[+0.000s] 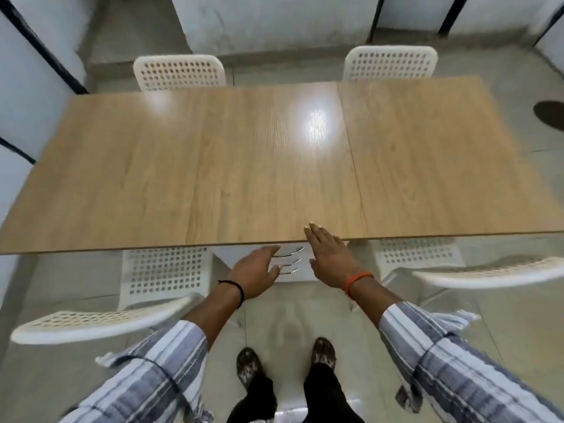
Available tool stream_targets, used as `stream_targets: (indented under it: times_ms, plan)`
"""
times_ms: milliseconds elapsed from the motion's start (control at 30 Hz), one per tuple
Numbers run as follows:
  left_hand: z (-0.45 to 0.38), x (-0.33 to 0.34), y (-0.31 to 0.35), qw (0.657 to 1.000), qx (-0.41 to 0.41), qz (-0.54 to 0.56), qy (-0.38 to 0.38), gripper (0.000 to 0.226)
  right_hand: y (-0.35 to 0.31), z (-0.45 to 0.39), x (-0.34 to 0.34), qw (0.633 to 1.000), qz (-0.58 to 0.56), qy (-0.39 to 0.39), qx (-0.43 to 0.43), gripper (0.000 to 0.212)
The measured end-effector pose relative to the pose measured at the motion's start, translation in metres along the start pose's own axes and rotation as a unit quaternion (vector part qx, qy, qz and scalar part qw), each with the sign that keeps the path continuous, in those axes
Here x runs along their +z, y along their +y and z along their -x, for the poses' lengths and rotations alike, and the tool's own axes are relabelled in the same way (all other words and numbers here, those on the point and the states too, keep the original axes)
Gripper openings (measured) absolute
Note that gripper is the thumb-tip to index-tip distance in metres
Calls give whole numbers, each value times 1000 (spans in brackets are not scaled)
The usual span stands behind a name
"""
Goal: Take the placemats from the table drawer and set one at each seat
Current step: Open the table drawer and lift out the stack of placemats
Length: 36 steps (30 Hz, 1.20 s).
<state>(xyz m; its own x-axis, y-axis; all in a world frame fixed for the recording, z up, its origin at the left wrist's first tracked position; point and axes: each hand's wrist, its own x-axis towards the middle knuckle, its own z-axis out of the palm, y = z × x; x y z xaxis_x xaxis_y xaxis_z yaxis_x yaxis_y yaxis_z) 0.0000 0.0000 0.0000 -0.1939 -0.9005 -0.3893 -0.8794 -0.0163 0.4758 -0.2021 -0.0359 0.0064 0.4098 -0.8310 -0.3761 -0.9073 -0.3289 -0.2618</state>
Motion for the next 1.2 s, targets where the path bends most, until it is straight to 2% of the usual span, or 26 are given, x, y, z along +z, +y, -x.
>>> stream_targets:
  times_ms: [133,333,500,633,867,933,1067,1133,1200]
  plan:
    - [-19,24,-7,999,-12,-16,-26,59,5,-4,22,999,15,-35,29,75]
    - [-51,50,-13,997,-18,-64,-40,63,7,-9,41,998,39,-30,36,78]
    - [-66,65,-19,991,-48,-97,-80,65,4,-10,40,997,33,-47,47,83]
    - [-69,72,-25,990,-31,-130,-49,60,4,-14,36,996,35,-71,48,84]
    - [-43,86,-23,992,-23,-122,-10,54,4,-14,29,994,33,-96,42,84]
    - [-28,91,-23,993,-32,-113,27,51,4,-13,29,994,33,-95,41,85]
    - [8,96,-21,979,-41,-91,178,40,3,-11,35,996,-6,-81,43,88]
    - [19,96,-23,967,-26,-89,236,44,6,-9,44,998,-31,-40,35,88]
    - [22,87,-28,961,-29,-98,258,49,10,-3,55,998,-58,23,22,81]
